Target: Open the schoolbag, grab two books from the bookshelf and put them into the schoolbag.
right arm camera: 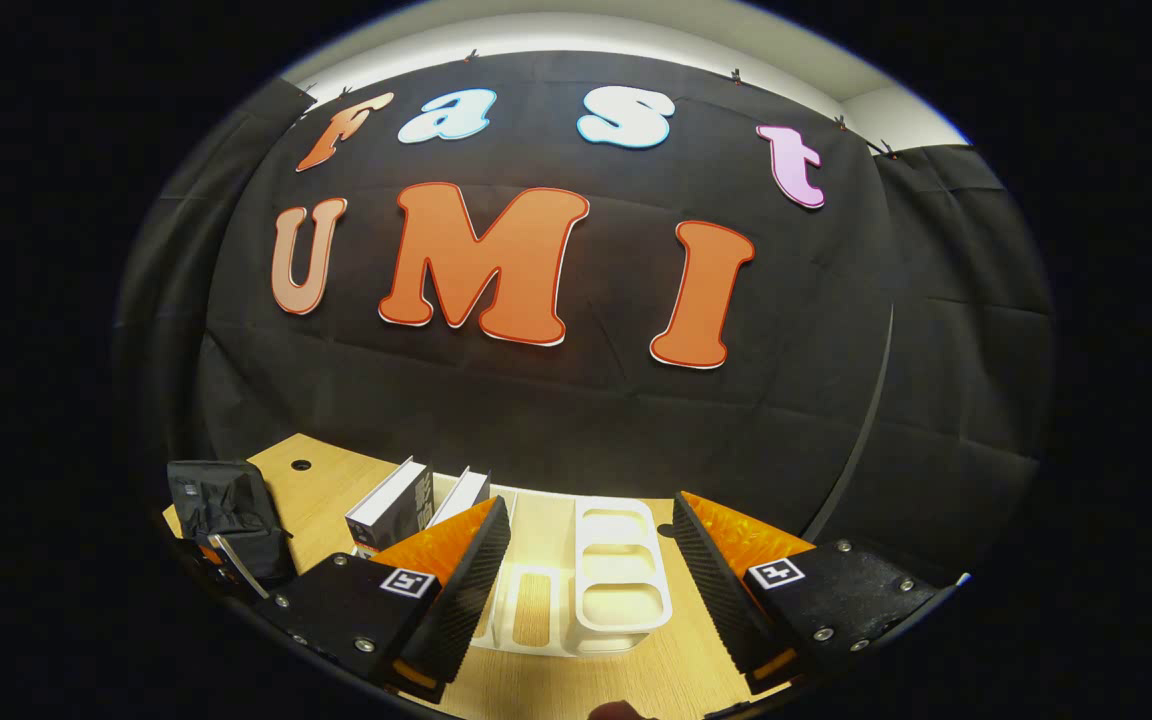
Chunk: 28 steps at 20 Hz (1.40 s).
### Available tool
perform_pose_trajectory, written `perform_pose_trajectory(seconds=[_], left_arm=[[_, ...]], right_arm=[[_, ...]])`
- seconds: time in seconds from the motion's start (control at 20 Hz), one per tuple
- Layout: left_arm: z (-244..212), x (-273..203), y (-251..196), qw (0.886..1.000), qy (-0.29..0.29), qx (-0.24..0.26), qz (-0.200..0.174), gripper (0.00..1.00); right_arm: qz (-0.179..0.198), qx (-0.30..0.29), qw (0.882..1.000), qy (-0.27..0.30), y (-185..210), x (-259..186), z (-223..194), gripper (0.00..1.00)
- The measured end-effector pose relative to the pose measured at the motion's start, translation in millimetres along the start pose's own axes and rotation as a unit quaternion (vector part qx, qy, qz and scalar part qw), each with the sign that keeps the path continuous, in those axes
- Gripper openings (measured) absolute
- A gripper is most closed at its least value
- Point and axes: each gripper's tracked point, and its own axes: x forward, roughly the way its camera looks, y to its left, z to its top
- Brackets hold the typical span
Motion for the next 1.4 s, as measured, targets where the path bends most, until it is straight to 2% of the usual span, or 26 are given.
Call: perform_pose_trajectory(seconds=[0.25, 0.6, 0.8, 1.05, 1.2, 1.4], left_arm=[[8.2, -8.0, 28.0, 0.997, -0.006, -0.041, -0.061, 0.07], [16.2, -25.7, 72.0, 0.988, -0.026, -0.082, -0.127, 0.06], [18.7, -32.3, 97.0, 0.983, -0.034, -0.083, -0.159, 0.06], [20.8, -37.0, 129.0, 0.970, -0.036, -0.107, -0.217, 0.06], [22.5, -36.8, 147.5, 0.962, -0.043, -0.105, -0.247, 0.06], [25.5, -37.1, 171.4, 0.958, -0.061, -0.070, -0.271, 0.06]], right_arm=[[0.003, -0.017, 1.000, 0.011, 23.7, -1.7, 5.3, 0.98], [0.018, -0.048, 0.998, 0.036, 68.5, 0.6, 14.0, 0.98], [0.026, -0.056, 0.997, 0.053, 96.2, 5.0, 23.9, 0.98], [0.029, -0.086, 0.993, 0.081, 128.5, 11.1, 33.4, 0.99], [0.021, -0.107, 0.988, 0.106, 143.4, 17.3, 34.3, 0.99], [0.026, -0.095, 0.984, 0.151, 165.9, 24.6, 35.7, 1.00]])
